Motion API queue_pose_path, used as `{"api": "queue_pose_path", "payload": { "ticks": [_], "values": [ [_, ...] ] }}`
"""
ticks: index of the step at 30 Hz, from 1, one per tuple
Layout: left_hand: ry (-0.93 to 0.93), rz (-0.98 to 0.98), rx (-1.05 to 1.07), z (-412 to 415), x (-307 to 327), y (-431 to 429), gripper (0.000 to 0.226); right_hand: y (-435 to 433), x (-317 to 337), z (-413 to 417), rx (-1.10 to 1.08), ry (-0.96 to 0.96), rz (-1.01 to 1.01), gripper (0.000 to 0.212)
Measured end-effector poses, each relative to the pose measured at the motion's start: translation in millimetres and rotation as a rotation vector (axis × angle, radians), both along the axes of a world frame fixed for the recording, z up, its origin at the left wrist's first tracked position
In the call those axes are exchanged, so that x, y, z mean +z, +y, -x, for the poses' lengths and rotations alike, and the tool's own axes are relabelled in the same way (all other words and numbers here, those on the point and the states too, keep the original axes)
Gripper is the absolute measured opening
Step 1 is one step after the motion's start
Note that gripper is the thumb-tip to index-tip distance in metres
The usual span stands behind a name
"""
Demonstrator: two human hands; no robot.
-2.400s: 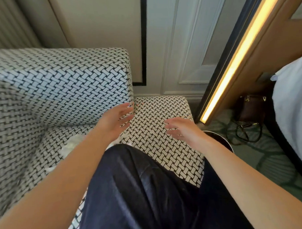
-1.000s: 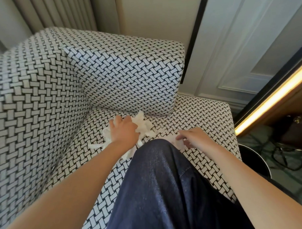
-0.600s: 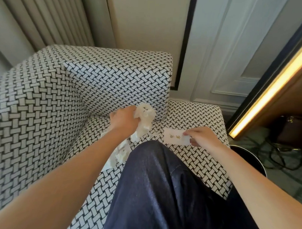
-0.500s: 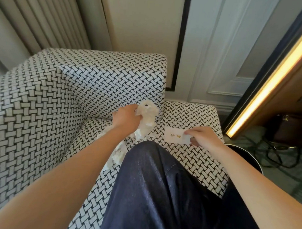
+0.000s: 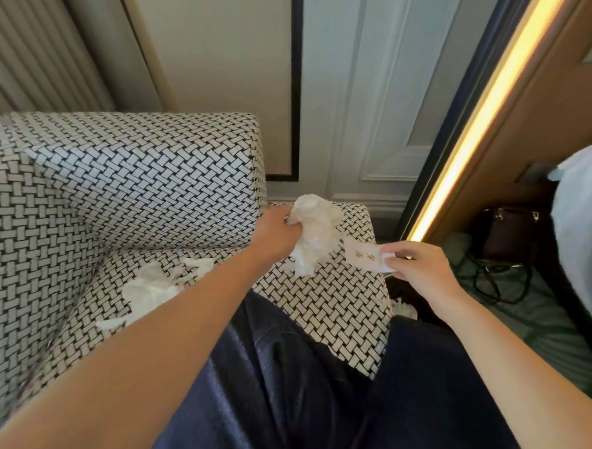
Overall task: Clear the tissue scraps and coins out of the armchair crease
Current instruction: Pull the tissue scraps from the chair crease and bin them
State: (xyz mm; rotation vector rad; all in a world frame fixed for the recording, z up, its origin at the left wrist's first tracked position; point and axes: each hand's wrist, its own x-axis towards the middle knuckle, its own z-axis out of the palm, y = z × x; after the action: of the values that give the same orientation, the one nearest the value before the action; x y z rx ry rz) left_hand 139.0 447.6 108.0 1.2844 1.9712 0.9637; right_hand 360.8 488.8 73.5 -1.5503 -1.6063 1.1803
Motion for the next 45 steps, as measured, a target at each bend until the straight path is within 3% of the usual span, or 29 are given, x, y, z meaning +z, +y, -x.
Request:
{"api": "queue_pose_path", "payload": {
  "ticks": [6, 8, 16, 21, 26, 31, 34, 40, 45],
  "values": [
    [-0.067, 0.052, -0.082, -40, -15, 18, 0.014, 15, -21, -49, -0.208, 0.037, 0.002, 0.018],
    [-0.072, 0.068, -0.094, -52, -21, 23, 0.021, 19, -33, -64, -0.279, 0.052, 0.046, 0.017],
    [-0.090, 0.111, -0.193, -88, -42, 42, 0.010, 26, -81, -105, -0.390, 0.157, 0.280, 0.025],
    [-0.081, 0.157, -0.256, -101, -55, 50, 0.006, 21, -93, -109, -0.228, 0.138, 0.314, 0.051],
    [-0.018, 0.201, -0.299, -106, -65, 53, 0.017, 19, -76, -98, -0.142, 0.247, 0.287, 0.056],
    [0.022, 0.186, -0.346, -112, -71, 57, 0.025, 19, -56, -82, 0.149, 0.339, 0.340, 0.075],
    [0.026, 0.109, -0.426, -118, -67, 58, 0.011, 21, -51, -71, 0.185, 0.374, 0.326, 0.066],
    [0.058, 0.037, -0.487, -125, -66, 67, 0.017, 29, -54, -64, 0.047, 0.193, 0.110, 0.039],
    [0.115, 0.000, -0.521, -132, -67, 80, 0.014, 38, -54, -69, -0.076, 0.193, 0.071, 0.016]
  ]
}}
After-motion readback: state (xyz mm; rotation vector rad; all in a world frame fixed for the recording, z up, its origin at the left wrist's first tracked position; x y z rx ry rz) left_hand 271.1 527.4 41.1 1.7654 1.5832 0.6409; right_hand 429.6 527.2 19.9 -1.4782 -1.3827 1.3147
